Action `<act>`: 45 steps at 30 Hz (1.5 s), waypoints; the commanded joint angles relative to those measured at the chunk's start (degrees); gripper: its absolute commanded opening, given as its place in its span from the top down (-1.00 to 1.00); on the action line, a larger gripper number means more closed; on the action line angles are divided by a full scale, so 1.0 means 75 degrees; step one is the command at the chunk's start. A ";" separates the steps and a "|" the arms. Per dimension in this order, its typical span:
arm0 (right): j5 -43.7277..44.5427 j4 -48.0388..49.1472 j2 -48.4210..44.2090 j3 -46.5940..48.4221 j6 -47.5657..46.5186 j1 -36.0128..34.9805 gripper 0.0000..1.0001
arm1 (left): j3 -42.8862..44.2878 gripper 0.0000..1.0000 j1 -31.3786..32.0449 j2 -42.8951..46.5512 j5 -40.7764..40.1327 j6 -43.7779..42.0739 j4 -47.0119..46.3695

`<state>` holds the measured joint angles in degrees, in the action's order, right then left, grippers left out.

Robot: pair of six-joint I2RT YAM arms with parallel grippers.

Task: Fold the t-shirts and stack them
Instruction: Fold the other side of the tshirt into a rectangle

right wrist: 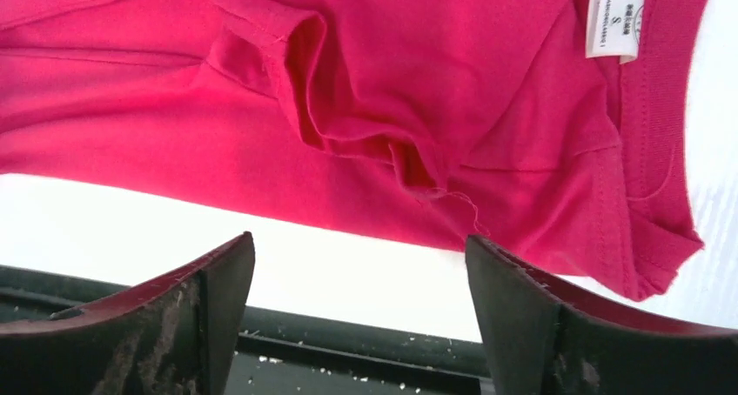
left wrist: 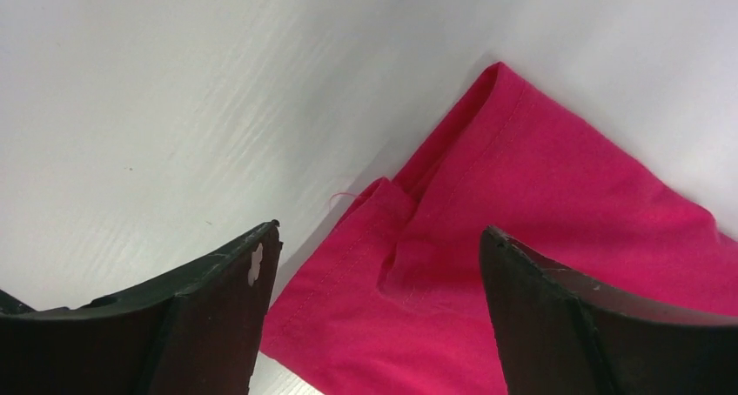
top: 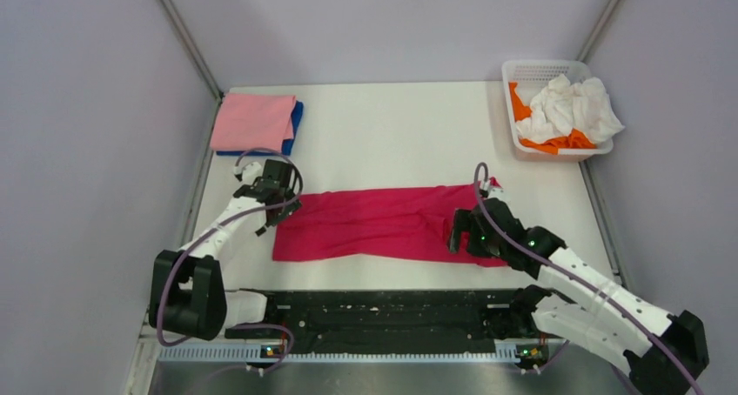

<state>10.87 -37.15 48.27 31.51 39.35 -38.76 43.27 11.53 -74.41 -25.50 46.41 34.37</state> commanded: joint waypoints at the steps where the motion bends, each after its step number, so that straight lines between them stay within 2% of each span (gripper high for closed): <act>1: 0.0132 -0.0108 -0.0742 0.0407 0.0446 -0.0083 -0.92 | 0.0577 -0.79 0.0010 0.0451 -0.0206 0.0154 0.0267; 6: 0.0276 0.1609 -0.0305 0.0595 -0.0088 -0.0074 -0.97 | 0.1163 -0.90 0.0021 0.0348 0.1127 -0.0282 0.0190; 10: 0.0397 0.2956 0.1196 0.0809 -0.0577 0.0040 -0.97 | 0.0761 -0.98 0.0103 0.0218 0.3101 -0.0719 -0.0874; 11: 0.0496 0.3271 0.1590 0.0846 -0.0683 0.0065 -0.97 | 0.0623 -0.98 0.0103 0.0076 0.3306 -0.0747 -0.1141; 16: 0.0269 0.4465 0.3041 0.0882 -0.0921 0.0163 -0.97 | 0.0401 -0.97 0.0093 -0.0681 0.2960 -0.0682 -0.1171; 21: -0.0403 0.4401 0.3742 0.0942 -0.1265 0.0105 -0.97 | 0.0008 -0.98 -0.0104 -0.0753 0.2601 -0.0620 -0.1335; 31: -0.1753 0.4357 0.3081 0.0688 -0.1633 -0.1383 -0.97 | -0.0127 -0.97 -0.0384 -0.0900 0.2626 -0.0648 -0.1440; 34: -0.1778 0.4073 0.2857 0.0709 -0.1591 -0.1872 -0.97 | -0.0038 -0.97 -0.0388 -0.0906 0.2642 -0.0653 -0.1376; 37: -0.1253 0.3731 0.2442 0.0656 -0.1356 -0.1989 -0.97 | 0.0079 -0.97 -0.0395 -0.0796 0.2562 -0.0649 -0.1227; 41: 0.0175 0.3010 0.1644 0.0593 -0.0823 -0.1962 -0.97 | 0.0406 -0.98 -0.0330 -0.0521 0.2242 -0.0804 -0.0827; 45: 0.1165 0.2616 0.1242 0.0471 -0.0385 -0.1607 -0.97 | 0.1086 -0.98 0.0127 -0.0166 0.1558 -0.0928 -0.0352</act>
<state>9.56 -13.80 60.62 36.01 32.21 -53.19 45.12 9.72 -80.01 -7.97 41.17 28.97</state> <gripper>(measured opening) 0.985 0.986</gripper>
